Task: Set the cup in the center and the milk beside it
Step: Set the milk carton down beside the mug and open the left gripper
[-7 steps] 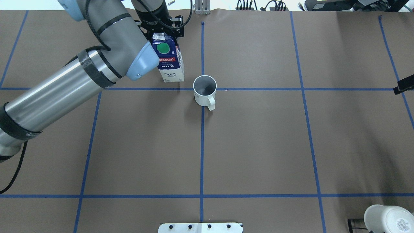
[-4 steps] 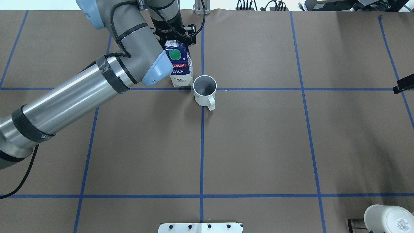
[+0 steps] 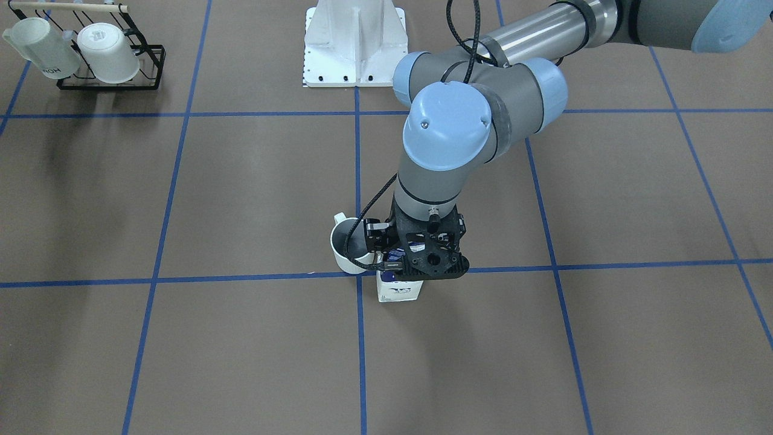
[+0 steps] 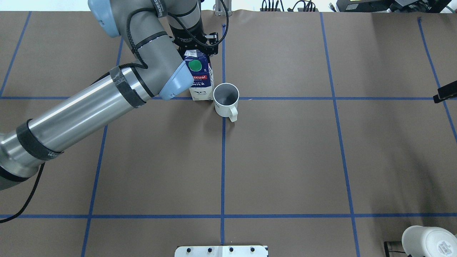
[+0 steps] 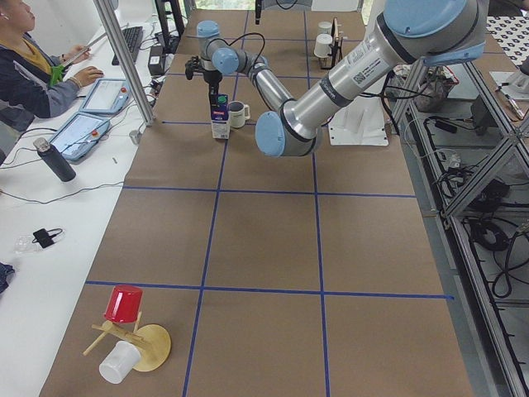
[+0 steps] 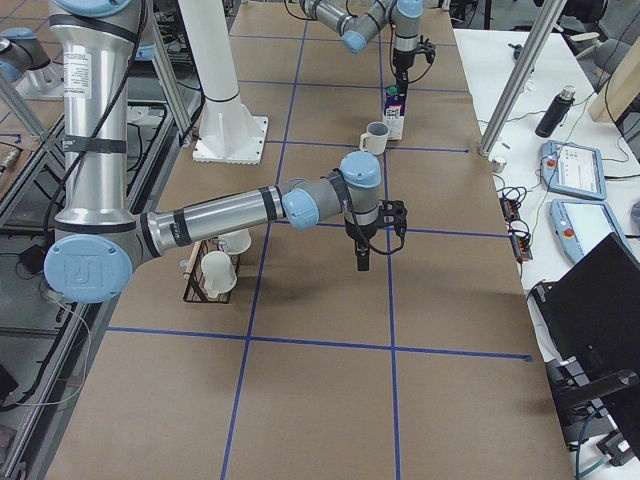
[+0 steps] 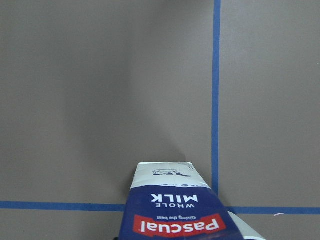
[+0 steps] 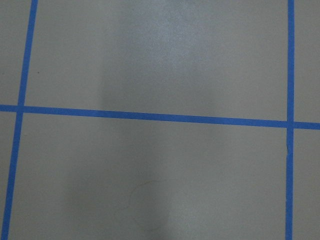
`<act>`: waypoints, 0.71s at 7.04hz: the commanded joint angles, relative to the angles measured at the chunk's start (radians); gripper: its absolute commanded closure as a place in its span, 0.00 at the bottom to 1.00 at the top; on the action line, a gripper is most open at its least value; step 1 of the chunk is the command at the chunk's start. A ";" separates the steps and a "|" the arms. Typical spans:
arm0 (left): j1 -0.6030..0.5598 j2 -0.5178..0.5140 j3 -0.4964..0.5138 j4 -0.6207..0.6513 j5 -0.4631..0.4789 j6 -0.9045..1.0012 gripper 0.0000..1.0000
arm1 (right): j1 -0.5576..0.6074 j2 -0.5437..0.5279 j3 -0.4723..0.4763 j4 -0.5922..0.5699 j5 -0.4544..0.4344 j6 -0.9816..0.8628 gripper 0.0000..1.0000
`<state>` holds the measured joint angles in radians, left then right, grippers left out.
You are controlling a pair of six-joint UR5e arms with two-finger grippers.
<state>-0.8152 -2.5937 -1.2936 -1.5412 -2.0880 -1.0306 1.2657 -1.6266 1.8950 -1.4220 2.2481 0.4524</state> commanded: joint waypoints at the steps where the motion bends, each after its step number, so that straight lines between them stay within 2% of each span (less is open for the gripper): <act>1: 0.002 0.001 -0.006 0.003 -0.001 -0.012 0.26 | 0.000 0.002 -0.001 0.000 -0.001 0.002 0.00; 3: 0.002 0.004 -0.007 0.003 0.000 -0.013 0.03 | 0.000 0.002 -0.001 0.000 -0.001 0.003 0.00; 5: 0.001 0.007 -0.035 0.009 0.000 -0.014 0.02 | 0.000 0.008 -0.002 -0.002 -0.002 0.005 0.00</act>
<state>-0.8133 -2.5888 -1.3107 -1.5358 -2.0872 -1.0440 1.2655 -1.6211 1.8941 -1.4230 2.2463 0.4565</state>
